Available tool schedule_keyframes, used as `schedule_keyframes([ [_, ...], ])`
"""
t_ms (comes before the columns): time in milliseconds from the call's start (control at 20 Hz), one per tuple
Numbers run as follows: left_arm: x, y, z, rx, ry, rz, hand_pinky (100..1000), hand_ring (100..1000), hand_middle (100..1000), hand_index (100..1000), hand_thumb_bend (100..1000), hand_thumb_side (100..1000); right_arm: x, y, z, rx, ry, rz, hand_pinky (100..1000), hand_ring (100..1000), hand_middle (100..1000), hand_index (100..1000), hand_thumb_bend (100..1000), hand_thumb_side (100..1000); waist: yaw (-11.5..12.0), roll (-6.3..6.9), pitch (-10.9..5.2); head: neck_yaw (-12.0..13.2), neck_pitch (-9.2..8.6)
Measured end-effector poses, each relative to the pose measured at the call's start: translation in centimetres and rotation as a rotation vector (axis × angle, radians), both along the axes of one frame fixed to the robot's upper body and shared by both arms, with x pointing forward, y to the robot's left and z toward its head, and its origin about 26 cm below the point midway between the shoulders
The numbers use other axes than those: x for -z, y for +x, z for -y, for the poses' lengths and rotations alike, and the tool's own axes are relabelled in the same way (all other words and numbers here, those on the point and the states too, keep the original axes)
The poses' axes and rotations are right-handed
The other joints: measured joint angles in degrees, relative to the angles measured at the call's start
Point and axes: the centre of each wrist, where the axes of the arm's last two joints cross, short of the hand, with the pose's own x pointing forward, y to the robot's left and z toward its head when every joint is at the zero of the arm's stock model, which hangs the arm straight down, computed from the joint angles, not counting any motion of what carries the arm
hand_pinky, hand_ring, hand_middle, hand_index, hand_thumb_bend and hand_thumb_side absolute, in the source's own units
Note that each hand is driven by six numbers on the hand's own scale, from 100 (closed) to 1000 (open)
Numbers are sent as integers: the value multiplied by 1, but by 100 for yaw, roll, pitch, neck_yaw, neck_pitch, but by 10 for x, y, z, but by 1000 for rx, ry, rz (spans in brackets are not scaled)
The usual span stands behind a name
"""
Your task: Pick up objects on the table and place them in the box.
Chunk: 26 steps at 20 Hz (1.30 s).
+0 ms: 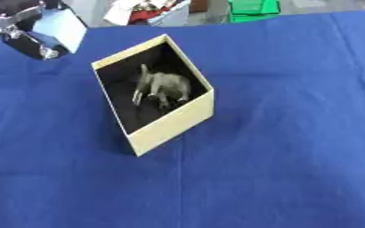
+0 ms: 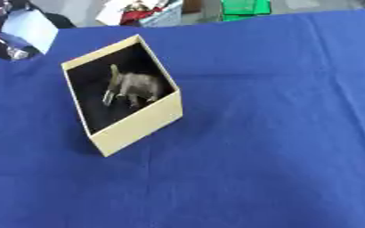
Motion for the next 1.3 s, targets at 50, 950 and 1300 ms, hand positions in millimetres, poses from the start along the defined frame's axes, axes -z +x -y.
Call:
schedule_keyframes([
  [50, -1, -1, 8, 20, 9, 3, 664, 661, 471, 706, 100, 100, 0, 0, -1, -2, 1, 0, 876, 957, 745, 940, 100, 786, 4, 0, -12, -5, 1],
  [950, 24, -1, 100, 313, -11, -169, 678, 665, 504, 727, 100, 144, 6, -6, -5, -11, 9, 6, 877, 956, 744, 939, 100, 781, 71, -8, -182, -117, 99],
  [1300, 39, 6, 114, 341, -44, -210, 728, 738, 596, 804, 100, 197, 6, -7, -8, -21, 11, 8, 877, 957, 743, 940, 100, 782, 38, 8, -181, -119, 100],
])
